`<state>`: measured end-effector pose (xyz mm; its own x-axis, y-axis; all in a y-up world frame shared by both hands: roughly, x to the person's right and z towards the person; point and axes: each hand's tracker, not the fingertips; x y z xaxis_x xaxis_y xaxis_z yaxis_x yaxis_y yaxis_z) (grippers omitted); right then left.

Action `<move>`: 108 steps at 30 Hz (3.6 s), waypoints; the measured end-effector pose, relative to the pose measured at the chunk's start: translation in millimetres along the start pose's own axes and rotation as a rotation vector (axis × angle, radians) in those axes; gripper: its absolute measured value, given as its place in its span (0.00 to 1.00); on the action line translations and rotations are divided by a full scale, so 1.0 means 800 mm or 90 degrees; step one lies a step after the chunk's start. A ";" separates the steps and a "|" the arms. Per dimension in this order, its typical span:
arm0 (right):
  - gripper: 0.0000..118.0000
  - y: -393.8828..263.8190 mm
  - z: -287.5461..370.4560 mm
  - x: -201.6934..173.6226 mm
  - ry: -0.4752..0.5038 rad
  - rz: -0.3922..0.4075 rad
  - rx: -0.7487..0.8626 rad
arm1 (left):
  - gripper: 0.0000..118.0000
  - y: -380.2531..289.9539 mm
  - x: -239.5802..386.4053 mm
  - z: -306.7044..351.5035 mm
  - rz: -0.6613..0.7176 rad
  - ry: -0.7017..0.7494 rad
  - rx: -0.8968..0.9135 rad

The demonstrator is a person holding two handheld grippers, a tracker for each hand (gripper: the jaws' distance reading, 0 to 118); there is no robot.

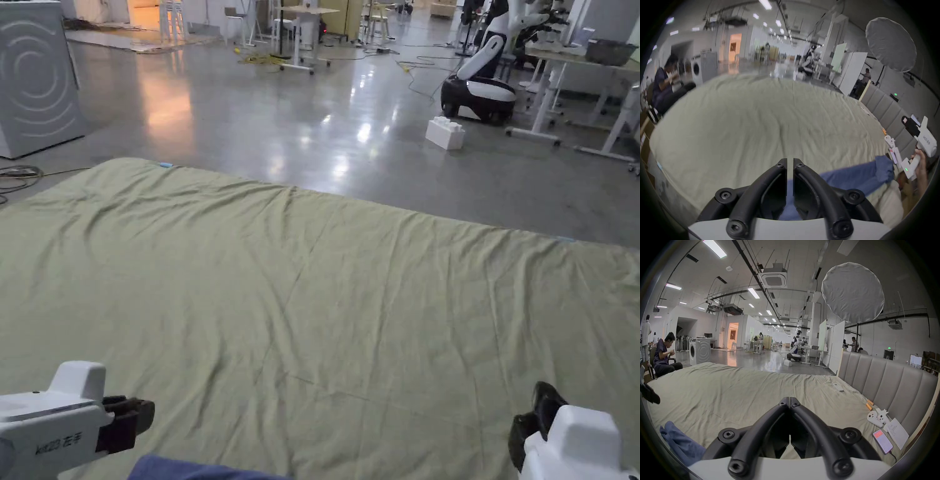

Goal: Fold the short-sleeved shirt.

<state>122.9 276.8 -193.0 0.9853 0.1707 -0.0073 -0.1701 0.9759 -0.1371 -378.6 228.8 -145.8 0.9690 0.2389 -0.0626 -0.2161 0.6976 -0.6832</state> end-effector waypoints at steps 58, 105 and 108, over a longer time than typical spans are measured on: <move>0.00 -0.031 0.019 0.012 0.006 -0.006 -0.059 | 0.08 0.022 -0.074 0.020 0.143 -0.071 -0.129; 0.00 -0.079 0.043 0.067 -0.024 -0.053 -0.113 | 0.56 -0.047 0.243 -0.086 0.132 -0.184 -0.196; 0.00 -0.080 0.043 0.068 -0.025 -0.057 -0.116 | 0.52 -0.049 0.230 -0.084 0.133 -0.180 -0.182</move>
<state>186.4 228.5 -150.5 0.9944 0.0924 0.0505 -0.0722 0.9474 -0.3119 -183.5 200.3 -179.2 0.8284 0.5582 -0.0466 -0.3238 0.4092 -0.8530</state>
